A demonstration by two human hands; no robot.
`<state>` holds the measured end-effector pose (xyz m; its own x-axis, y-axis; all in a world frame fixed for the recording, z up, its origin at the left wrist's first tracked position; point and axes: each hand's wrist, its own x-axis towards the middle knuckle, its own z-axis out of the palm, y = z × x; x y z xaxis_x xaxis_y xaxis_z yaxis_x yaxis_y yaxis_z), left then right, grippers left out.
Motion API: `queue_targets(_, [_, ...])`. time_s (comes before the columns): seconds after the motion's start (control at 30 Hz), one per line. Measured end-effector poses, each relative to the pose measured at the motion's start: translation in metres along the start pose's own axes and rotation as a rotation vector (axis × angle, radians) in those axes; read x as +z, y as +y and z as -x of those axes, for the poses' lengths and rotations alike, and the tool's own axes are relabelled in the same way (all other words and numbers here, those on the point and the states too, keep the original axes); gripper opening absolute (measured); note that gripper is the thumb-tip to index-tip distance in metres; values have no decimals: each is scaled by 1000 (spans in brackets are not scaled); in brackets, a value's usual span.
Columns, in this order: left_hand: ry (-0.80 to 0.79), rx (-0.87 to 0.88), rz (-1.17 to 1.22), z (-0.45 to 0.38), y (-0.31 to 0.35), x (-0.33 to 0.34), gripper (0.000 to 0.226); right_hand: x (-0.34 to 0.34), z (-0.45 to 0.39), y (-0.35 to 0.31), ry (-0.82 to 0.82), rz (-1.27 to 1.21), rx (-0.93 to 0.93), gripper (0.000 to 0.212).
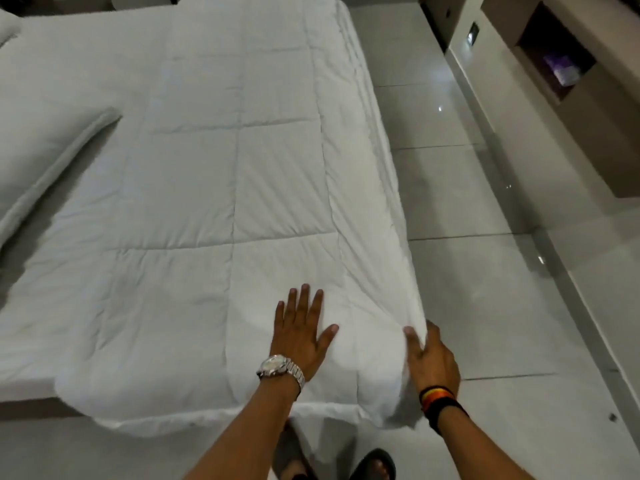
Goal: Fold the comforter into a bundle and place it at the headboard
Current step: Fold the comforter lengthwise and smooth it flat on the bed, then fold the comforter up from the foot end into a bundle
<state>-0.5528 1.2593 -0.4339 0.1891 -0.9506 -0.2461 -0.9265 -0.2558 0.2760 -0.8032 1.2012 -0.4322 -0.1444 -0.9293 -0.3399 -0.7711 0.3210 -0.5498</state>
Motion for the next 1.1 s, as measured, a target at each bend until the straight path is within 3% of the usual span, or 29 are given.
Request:
queue_targets(0.13, [19, 12, 20, 25, -17, 7, 80, 16, 27, 39, -7, -79, 170, 101])
queue_targets(0.23, [244, -116, 174, 75, -45, 25, 76, 31, 80, 51, 8, -337, 360, 125])
queue_targets(0.33, [501, -600, 511, 148, -99, 54, 94, 67, 125, 54, -60, -652, 654, 134])
queue_targets(0.43, [405, -1224, 1065, 197, -147, 74, 105, 122, 135, 57, -142, -971, 855, 140])
queue_targets(0.5, [379, -1367, 1385, 206, -180, 90, 101, 162, 125, 53, -156, -1152, 842, 140])
queue_targets(0.63, [559, -1278, 1713, 173, -237, 112, 104, 203, 73, 30, 43, -1373, 688, 134])
queue_targets(0.73, [683, -1133, 1874, 137, -237, 103, 86, 211, 60, 22, 143, -1380, 669, 119])
queue_targets(0.83, [855, -1030, 1952, 118, -231, 101, 64, 216, 58, 21, 175, -1402, 657, 102])
queue_targets(0.93, [874, -1028, 1982, 109, -231, 108, 55, 215, 53, 17, 141, -1454, 608, 112])
queue_targets(1.0, [873, -1038, 1993, 111, -238, 109, 66, 218, 47, 27, 195, -1461, 604, 119])
queue_targets(1.03, [879, -1050, 1991, 112, -242, 109, 82, 216, 49, 31, 224, -1452, 602, 122])
queue_targets(1.1, [942, -1149, 1963, 120, -255, 114, 105, 202, 66, 28, 251, -1432, 594, 114])
